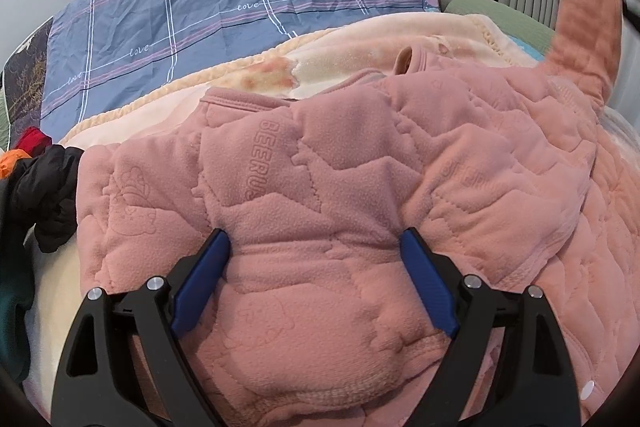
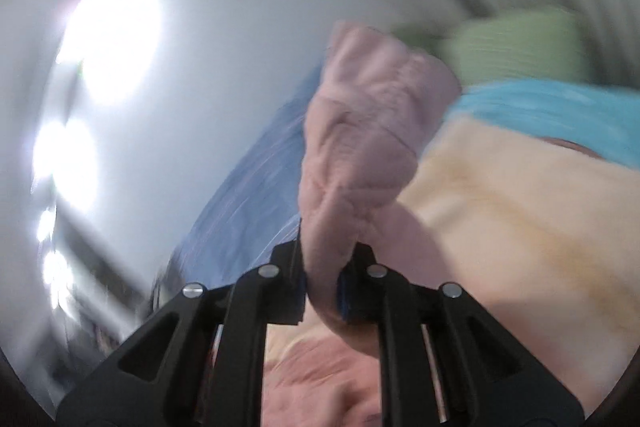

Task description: Fold large clothes

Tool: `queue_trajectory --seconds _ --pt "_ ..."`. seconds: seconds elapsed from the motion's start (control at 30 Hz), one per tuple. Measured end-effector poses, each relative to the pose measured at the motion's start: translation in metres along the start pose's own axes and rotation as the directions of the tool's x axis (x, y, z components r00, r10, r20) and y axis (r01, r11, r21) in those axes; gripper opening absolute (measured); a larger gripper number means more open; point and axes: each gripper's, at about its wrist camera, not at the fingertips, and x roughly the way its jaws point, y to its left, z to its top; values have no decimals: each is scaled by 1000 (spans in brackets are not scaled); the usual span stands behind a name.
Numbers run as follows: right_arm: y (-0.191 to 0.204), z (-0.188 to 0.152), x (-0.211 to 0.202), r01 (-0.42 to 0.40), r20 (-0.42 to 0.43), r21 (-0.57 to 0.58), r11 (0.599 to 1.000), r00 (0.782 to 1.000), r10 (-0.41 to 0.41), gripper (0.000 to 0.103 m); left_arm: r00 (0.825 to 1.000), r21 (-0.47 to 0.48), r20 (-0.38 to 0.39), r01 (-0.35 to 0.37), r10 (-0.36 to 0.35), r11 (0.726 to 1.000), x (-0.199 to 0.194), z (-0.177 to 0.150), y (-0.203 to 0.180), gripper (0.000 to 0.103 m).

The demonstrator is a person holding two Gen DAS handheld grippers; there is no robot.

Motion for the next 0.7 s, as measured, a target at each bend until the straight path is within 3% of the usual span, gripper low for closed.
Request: queue_trajectory --seconds 0.1,0.17,0.23,0.3,0.4,0.43,0.53,0.6,0.7 --pt "99 -59 41 -125 -109 -218 968 989 103 14 1000 -20 14 27 -26 999 -3 -1 4 88" --pt "142 -123 75 -177 -256 -292 940 961 102 14 996 -54 39 79 -77 995 -9 -2 11 88" --pt "159 -189 107 -205 -407 -336 919 912 54 14 986 -99 77 154 -146 983 -17 -4 21 88" --pt "161 -243 123 -198 -501 -390 899 865 -27 14 959 -176 138 271 -249 946 -27 -7 37 88" --pt "156 -298 133 -179 -516 -538 824 842 -154 20 894 -282 228 440 -386 853 -37 -11 59 88" --pt "158 -310 130 -186 -506 -587 788 844 -177 28 861 -314 266 503 -434 806 -40 -12 66 88" --pt "173 -325 116 -250 -496 -651 717 855 -152 55 793 -369 341 606 -504 705 -43 -13 79 90" --pt "182 -330 104 -273 -477 -687 673 869 -135 59 745 -411 383 667 -546 622 -44 -14 88 90" --pt "185 -342 97 -281 -472 -731 622 867 -163 60 715 -431 394 698 -577 571 -45 -12 93 92"
